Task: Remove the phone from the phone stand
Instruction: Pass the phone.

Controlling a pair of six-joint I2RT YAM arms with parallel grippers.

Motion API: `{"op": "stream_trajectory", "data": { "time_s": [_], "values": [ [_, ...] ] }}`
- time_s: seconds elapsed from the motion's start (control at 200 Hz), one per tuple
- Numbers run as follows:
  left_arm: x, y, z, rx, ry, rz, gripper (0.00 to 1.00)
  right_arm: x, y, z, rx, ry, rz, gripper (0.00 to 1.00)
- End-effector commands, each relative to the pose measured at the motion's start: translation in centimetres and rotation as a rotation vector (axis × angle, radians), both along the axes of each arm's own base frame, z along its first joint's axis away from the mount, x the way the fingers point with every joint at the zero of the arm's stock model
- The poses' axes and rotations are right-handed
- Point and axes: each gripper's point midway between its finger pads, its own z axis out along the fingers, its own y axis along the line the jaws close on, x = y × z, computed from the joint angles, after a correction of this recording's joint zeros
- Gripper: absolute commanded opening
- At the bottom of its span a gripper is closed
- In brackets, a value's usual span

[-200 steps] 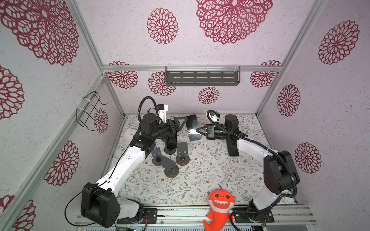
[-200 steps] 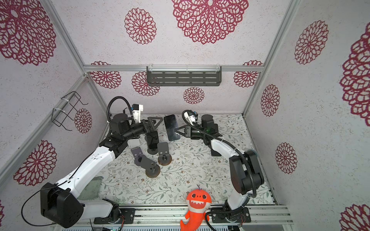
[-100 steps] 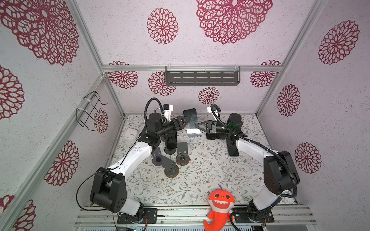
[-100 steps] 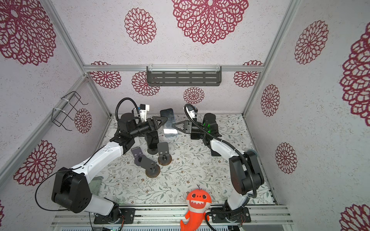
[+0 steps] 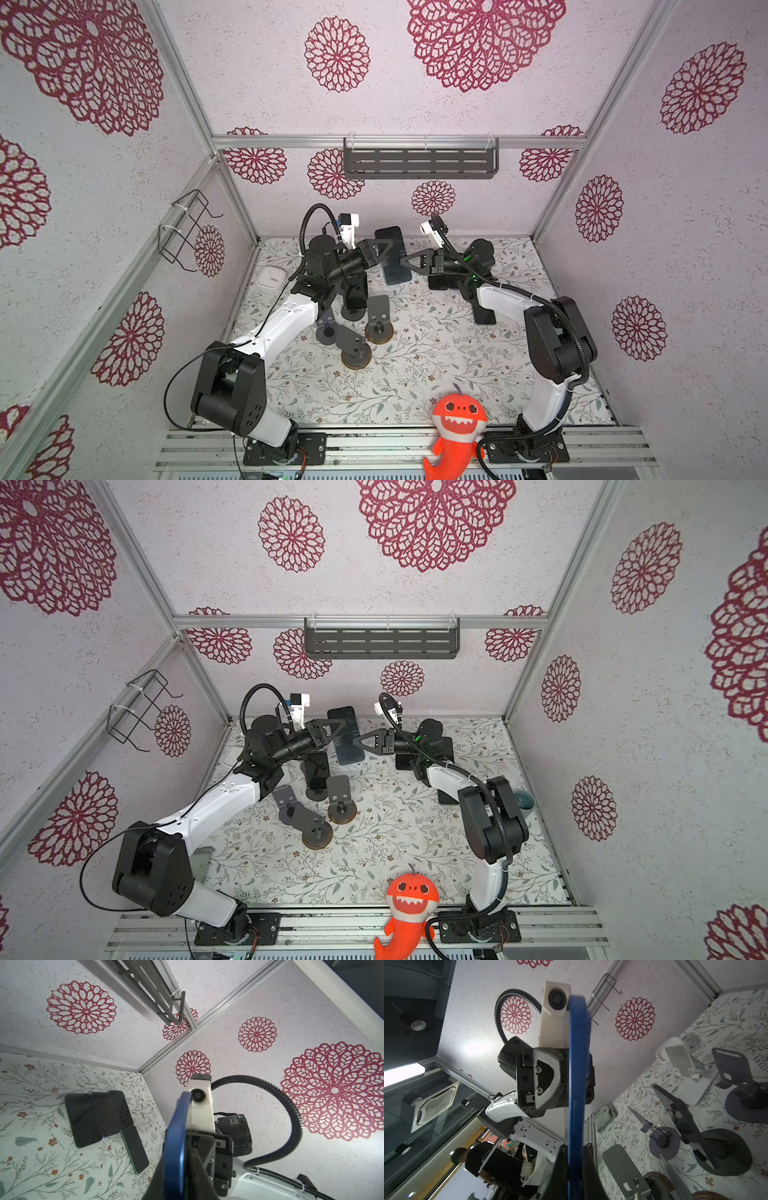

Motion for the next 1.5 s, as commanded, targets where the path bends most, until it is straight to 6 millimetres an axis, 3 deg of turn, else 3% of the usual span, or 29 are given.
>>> {"op": "stream_trajectory", "data": {
  "time_s": [0.0,0.09,0.14,0.31,0.445,0.59,0.726,0.986,1.291,1.496],
  "values": [
    [-1.4,-0.8,2.1,-0.014,-0.064,-0.032,0.07,-0.9,0.2,2.5,0.052,-0.05,0.032,0.18],
    [-1.5,-0.5,2.2,-0.003,-0.068,-0.015,0.01,-0.5,-0.1,2.4,0.052,-0.043,0.021,0.47],
    [-1.5,-0.4,2.1,0.006,-0.064,-0.005,0.0,-0.2,-0.5,2.5,0.053,-0.041,0.0,0.59],
    [-1.4,0.4,1.7,0.035,-0.056,0.044,0.0,1.9,-2.3,1.6,-0.001,-0.03,-0.131,0.84],
    [-0.8,1.2,0.8,0.072,-0.026,0.108,0.0,3.5,-3.7,-1.2,-0.212,-0.062,-0.306,0.98],
    [0.2,2.1,-0.7,0.105,0.037,0.201,0.0,4.6,-6.0,-3.4,-0.498,-0.128,-0.515,0.98],
    [0.7,2.1,-2.0,0.205,0.076,0.277,0.0,4.0,-7.1,-5.0,-0.673,-0.153,-0.632,0.98],
    [1.1,0.1,-2.9,0.236,0.085,0.276,0.0,1.2,-3.7,-4.6,-0.751,-0.258,-0.62,0.98],
    [1.1,-0.4,-2.6,0.243,0.071,0.278,0.0,-1.8,-0.8,-3.9,-0.69,-0.296,-0.527,0.98],
    [0.7,-0.7,-2.3,0.228,0.057,0.258,0.0,-1.6,-0.1,-4.3,-0.666,-0.255,-0.513,0.97]
  ]
}}
